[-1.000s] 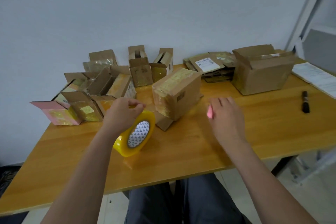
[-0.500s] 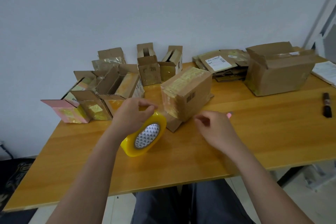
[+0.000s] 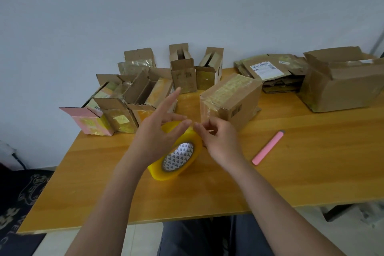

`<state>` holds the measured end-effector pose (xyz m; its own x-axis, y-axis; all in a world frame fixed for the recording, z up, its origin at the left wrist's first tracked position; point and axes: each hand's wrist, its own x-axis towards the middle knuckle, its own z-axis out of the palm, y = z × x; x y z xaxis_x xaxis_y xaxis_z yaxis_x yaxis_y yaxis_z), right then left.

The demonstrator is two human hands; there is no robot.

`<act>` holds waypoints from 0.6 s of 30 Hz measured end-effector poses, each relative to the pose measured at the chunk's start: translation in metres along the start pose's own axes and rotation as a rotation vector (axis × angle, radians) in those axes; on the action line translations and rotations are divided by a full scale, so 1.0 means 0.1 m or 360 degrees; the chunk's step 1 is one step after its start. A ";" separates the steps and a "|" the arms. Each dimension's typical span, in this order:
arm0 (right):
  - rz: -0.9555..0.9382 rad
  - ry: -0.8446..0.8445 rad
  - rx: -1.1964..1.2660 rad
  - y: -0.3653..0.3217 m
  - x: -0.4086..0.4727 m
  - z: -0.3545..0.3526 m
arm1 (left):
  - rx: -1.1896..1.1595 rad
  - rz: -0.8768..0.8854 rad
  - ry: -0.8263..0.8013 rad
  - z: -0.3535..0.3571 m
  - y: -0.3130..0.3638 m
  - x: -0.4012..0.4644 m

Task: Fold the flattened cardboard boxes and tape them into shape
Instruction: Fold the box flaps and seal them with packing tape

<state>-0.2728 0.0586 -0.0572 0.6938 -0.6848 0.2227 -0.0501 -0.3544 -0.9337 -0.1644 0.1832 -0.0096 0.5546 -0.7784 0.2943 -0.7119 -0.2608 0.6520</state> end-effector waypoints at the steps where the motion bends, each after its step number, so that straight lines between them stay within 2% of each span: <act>1: -0.0069 -0.0001 -0.0051 -0.02 0.00 0.02 | -0.0050 0.0026 0.0071 0.01 -0.04 -0.06; 4: -0.0197 0.0065 -0.0178 -0.03 0.01 0.10 | -0.0395 0.0097 0.0266 -0.02 -0.23 -0.28; 6: -0.0137 0.0143 -0.0152 0.03 0.03 0.11 | -0.0533 0.0037 0.0298 -0.07 -0.41 -0.41; 9: 0.0077 0.0172 0.0074 0.11 0.03 0.13 | -0.0415 -0.0187 0.0122 -0.02 -0.66 -0.59; 11: 0.0155 0.0190 0.0158 0.10 0.01 0.21 | -0.0495 -0.0311 0.0105 0.08 -0.77 -0.68; 16: 0.0244 0.0123 0.0248 -0.02 -0.06 0.50 | -0.0557 -0.0366 0.0446 0.01 -0.84 -0.79; 18: 0.0303 0.0074 0.0261 -0.05 -0.05 0.62 | -0.0499 -0.0338 0.0510 -0.13 -0.87 -0.83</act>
<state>-0.2317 0.1033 -0.0712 0.6491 -0.7592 0.0474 -0.0569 -0.1106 -0.9922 -0.1427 0.2779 -0.0822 0.8131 -0.4989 0.2998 -0.4320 -0.1721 0.8853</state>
